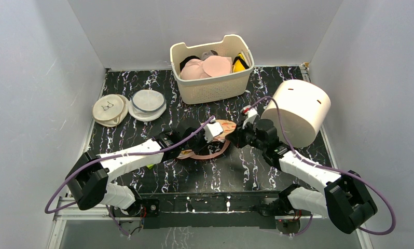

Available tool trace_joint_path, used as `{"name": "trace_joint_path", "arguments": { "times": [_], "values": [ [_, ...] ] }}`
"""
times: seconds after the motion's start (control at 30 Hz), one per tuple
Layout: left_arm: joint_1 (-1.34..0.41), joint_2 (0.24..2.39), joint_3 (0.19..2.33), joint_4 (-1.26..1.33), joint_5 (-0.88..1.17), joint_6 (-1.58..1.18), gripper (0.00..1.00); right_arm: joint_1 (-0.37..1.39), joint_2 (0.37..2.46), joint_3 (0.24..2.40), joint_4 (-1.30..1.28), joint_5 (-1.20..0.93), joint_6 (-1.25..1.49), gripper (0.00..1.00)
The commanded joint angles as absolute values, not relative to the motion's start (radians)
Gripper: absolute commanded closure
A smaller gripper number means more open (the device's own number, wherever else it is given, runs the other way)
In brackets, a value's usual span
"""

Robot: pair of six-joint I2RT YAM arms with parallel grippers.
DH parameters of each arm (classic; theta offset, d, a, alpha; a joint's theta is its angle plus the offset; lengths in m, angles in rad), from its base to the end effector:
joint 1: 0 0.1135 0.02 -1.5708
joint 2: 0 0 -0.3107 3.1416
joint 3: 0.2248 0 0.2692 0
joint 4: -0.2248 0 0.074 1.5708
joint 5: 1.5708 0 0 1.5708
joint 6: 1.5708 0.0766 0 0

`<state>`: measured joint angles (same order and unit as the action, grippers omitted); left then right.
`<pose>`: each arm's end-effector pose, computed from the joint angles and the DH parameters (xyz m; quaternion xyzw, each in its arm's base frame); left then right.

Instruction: Unzip the laundry bag and remove the bra

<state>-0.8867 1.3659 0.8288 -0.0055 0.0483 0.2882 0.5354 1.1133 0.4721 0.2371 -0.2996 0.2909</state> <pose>0.2132 -0.2673 0.2573 0.4923 0.7180 -0.1650 0.4636 0.2158 0.1543 0.2255 -0.1822 0.8091 0.3328 0.4488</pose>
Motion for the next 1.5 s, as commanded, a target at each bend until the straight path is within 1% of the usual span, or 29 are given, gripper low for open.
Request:
{"name": "trace_joint_path", "arguments": {
  "times": [0.0, 0.2, 0.37, 0.4, 0.47, 0.57, 0.7, 0.77, 0.87, 0.97, 1.13, 1.23, 1.47],
  "values": [
    [-0.887, 1.318, 0.839, -0.01, 0.028, 0.311, 1.0, 0.407, 1.102, 0.442, 0.272, -0.336, 0.324, 1.0],
    [-0.888, 1.315, 0.841, -0.013, 0.042, 0.317, 1.0, 0.394, 1.12, 0.475, 0.216, -0.419, 0.261, 1.0],
    [-0.887, 1.309, 0.837, -0.008, 0.074, 0.32, 1.0, 0.398, 1.066, 0.495, 0.193, -0.501, 0.263, 1.0],
    [-0.887, 1.309, 0.837, -0.006, 0.077, 0.318, 1.0, 0.401, 1.047, 0.5, 0.191, -0.514, 0.277, 0.97],
    [-0.888, 1.311, 0.838, -0.006, 0.086, 0.316, 1.0, 0.412, 1.032, 0.5, 0.192, -0.547, 0.316, 0.88],
    [-0.888, 1.314, 0.845, -0.009, 0.094, 0.312, 1.0, 0.445, 1.063, 0.49, 0.228, -0.616, 0.373, 0.81],
    [-0.887, 1.313, 0.844, -0.008, 0.102, 0.31, 1.0, 0.47, 1.107, 0.469, 0.342, -0.635, 0.438, 0.66],
    [-0.887, 1.312, 0.841, -0.007, 0.101, 0.31, 1.0, 0.47, 1.15, 0.469, 0.395, -0.63, 0.484, 0.62],
    [-0.887, 1.309, 0.841, -0.006, 0.107, 0.31, 1.0, 0.471, 1.224, 0.457, 0.511, -0.646, 0.559, 0.62],
    [-0.887, 1.307, 0.841, -0.006, 0.113, 0.308, 1.0, 0.47, 1.259, 0.457, 0.534, -0.596, 0.593, 0.59],
    [-0.888, 1.3, 0.842, -0.005, 0.125, 0.304, 1.0, 0.471, 1.266, 0.448, 0.543, -0.521, 0.616, 0.59],
    [-0.887, 1.298, 0.844, -0.003, 0.131, 0.301, 1.0, 0.47, 1.256, 0.433, 0.549, -0.503, 0.615, 0.58],
    [-0.888, 1.296, 0.844, 0.001, 0.154, 0.288, 1.0, 0.479, 1.254, 0.393, 0.602, -0.443, 0.628, 0.58]
  ]
}}
